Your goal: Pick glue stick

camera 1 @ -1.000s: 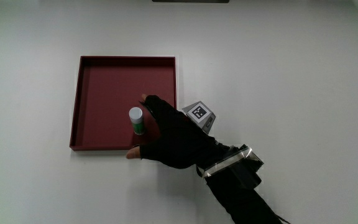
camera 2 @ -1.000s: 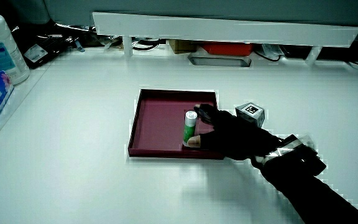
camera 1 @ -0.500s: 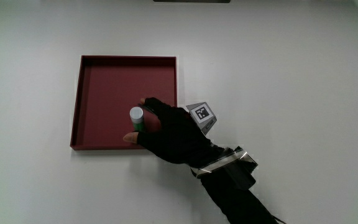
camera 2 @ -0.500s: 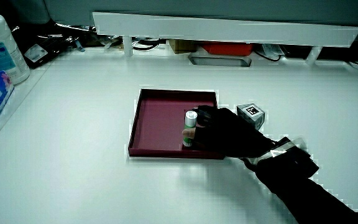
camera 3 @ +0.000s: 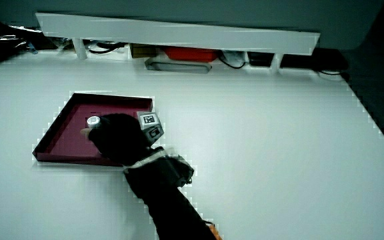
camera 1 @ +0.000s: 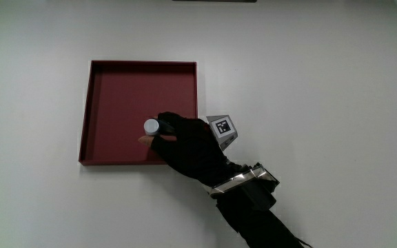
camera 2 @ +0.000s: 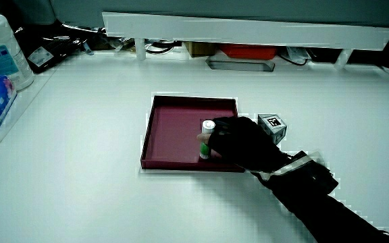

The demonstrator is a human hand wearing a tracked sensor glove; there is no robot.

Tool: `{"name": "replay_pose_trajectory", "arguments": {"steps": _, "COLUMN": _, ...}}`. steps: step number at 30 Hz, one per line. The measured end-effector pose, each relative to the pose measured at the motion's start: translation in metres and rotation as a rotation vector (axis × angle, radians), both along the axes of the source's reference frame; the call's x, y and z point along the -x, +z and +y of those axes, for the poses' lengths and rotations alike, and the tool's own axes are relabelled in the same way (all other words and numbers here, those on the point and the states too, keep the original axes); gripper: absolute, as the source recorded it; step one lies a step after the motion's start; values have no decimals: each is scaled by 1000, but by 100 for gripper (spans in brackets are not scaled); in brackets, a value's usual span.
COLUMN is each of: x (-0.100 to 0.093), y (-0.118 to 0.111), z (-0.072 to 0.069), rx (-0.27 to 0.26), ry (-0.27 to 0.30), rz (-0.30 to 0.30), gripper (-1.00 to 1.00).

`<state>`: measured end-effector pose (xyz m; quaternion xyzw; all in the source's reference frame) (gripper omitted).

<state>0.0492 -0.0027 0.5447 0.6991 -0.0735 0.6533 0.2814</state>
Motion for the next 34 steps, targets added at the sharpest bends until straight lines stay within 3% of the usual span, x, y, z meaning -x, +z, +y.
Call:
{"name": "replay_pose_trajectory", "arguments": {"steps": 3, "x": 1, "y": -2, "z": 1, "rx": -14, "ry": 4, "rz": -2, "gripper": 94}}
{"name": "replay_pose_trajectory", "arguments": {"steps": 5, "x": 0, "y": -3, "z": 1, "rx": -10, "ry": -1, "rz": 26, "gripper": 100}}
{"name": "replay_pose_trajectory", "arguments": {"steps": 12, "x": 0, "y": -4, "z": 1, "rx": -25, "ry": 9, "rz": 6, "gripper": 100}}
{"name": "replay_pose_trajectory", "arguments": {"steps": 13, "x": 0, "y": -6, "z": 1, "rx": -41, "ry": 9, "rz": -22, "gripper": 100}}
{"name": "replay_pose_trajectory", "arguments": {"steps": 14, "x": -2, "y": -9, "z": 1, "rx": -40, "ry": 6, "rz": 10, "gripper": 100}}
{"name": "replay_pose_trajectory", "arguments": {"steps": 20, "x": -9, "y": -34, "z": 0, "rx": -73, "ry": 0, "rz": -73, "gripper": 100}}
{"name": "replay_pose_trajectory", "arguments": {"steps": 24, "x": -17, "y": -55, "z": 2, "rx": -93, "ry": -11, "rz": -93, "gripper": 100}}
{"name": "replay_pose_trajectory", "arguments": {"steps": 28, "x": -30, "y": -67, "z": 7, "rx": -105, "ry": -12, "rz": -67, "gripper": 100}}
{"name": "replay_pose_trajectory", "arguments": {"steps": 30, "x": -35, "y": -73, "z": 9, "rx": -115, "ry": -15, "rz": -101, "gripper": 100}}
{"name": "replay_pose_trajectory", "arguments": {"steps": 33, "x": -47, "y": -75, "z": 15, "rx": -105, "ry": -19, "rz": -72, "gripper": 100}}
{"name": "replay_pose_trajectory", "arguments": {"steps": 34, "x": -53, "y": -73, "z": 18, "rx": -109, "ry": -20, "rz": -37, "gripper": 100}}
